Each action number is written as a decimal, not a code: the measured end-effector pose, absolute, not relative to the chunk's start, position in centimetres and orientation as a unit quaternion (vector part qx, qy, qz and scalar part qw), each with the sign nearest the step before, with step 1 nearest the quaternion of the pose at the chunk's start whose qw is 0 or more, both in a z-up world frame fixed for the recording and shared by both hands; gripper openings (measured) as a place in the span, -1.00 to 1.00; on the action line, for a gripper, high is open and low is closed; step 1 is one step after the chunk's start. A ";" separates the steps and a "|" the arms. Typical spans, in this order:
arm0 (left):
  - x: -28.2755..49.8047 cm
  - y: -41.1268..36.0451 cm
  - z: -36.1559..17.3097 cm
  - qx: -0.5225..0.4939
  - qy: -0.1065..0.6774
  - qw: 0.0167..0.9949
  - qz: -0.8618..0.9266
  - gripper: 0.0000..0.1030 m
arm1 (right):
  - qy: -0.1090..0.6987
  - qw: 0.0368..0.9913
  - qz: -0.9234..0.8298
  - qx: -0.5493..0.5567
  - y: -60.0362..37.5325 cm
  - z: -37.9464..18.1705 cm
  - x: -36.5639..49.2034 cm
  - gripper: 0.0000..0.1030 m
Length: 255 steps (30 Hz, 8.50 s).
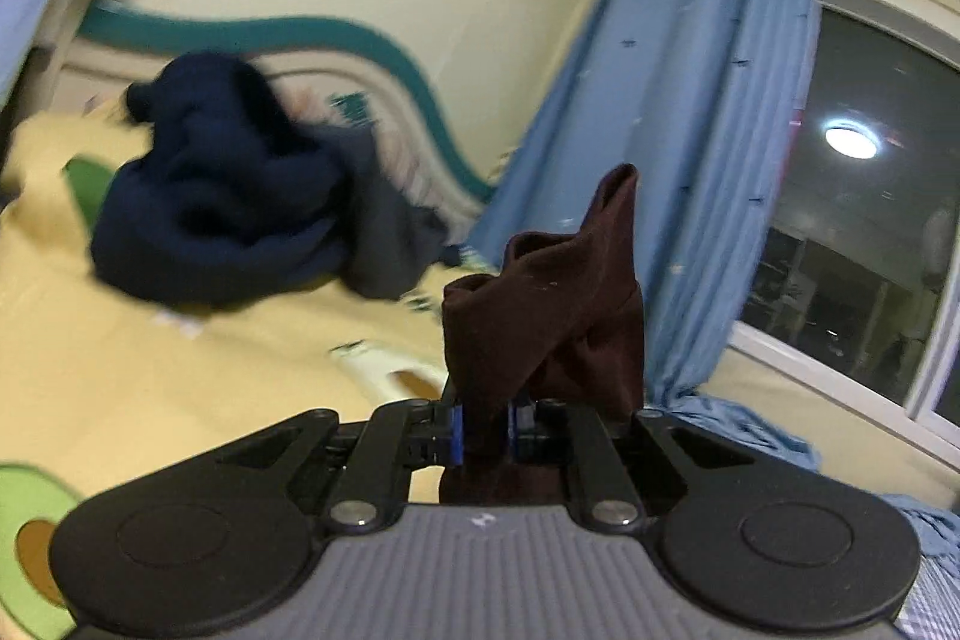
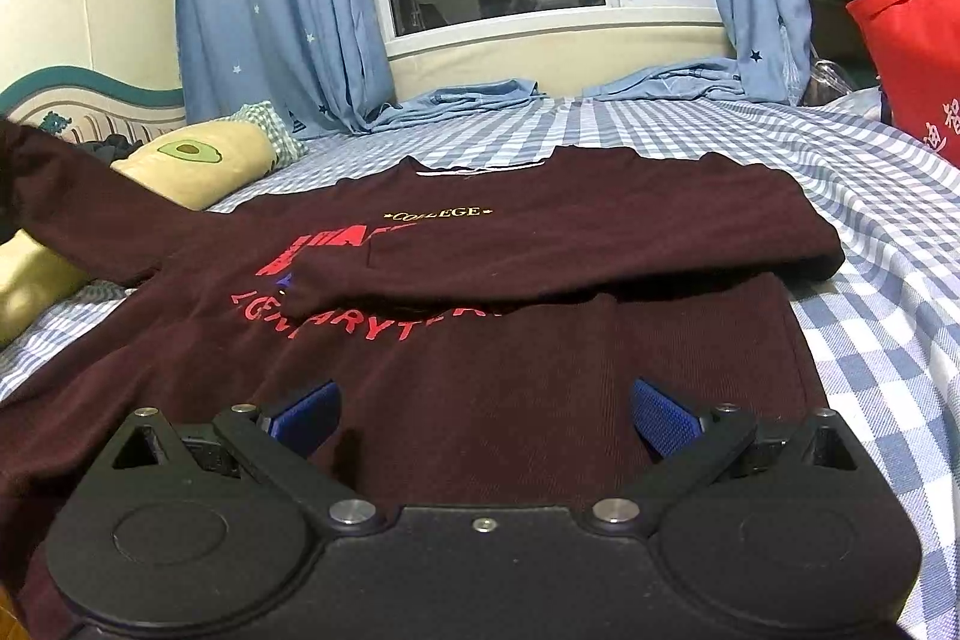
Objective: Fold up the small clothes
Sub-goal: 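Fold the held sleeve side over the shirt body, then open the left gripper, then withdraw both grippers from the shirt and move them to the hem, then grasp the shirt hem with the right gripper while the left gripper grasps it too, then lift the hem with both grippers and fold it toward the collar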
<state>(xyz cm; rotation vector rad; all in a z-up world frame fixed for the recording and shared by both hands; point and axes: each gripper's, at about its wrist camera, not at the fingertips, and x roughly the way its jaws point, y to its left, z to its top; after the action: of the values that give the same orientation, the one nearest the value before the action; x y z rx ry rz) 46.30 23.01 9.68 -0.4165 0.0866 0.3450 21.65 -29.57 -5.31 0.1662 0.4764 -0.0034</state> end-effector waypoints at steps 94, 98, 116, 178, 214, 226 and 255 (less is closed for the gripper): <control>30.4 3.2 2.7 -0.057 0.273 0.958 -0.067 0.99 | 0.061 0.996 -0.054 0.024 -31.4 5.9 5.9 0.99; 26.2 2.2 1.7 -0.052 0.281 0.953 -0.101 0.99 | 0.076 0.995 -0.060 0.002 -30.8 5.7 2.2 0.99; 14.8 4.4 -1.5 -0.023 0.276 0.955 -0.105 0.99 | 0.176 0.983 -0.044 -0.026 -27.2 -3.6 -1.5 0.99; 13.9 -2.6 -7.5 0.265 0.159 0.944 -0.114 0.99 | 0.075 0.952 -0.127 -0.270 -22.1 -6.8 3.8 -0.86; 16.2 -1.8 -5.6 0.256 0.145 0.951 -0.095 -0.85 | 0.105 0.965 -0.129 -0.204 -23.4 -7.6 3.1 -0.86; 9.1 -0.2 0.4 0.186 0.065 0.974 -0.109 -0.94 | 0.032 0.968 -0.161 -0.188 -23.3 -4.7 -2.5 -0.94; 7.7 0.5 9.8 0.078 0.029 0.988 -0.129 -0.94 | -0.044 0.959 -0.148 -0.236 -25.1 3.8 -6.0 -0.94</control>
<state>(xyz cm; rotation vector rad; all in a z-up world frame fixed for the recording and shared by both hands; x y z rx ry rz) 7.70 0.45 9.78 0.1567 0.0589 -0.2582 -6.02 -25.09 3.82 -0.4788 -0.0901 -0.3010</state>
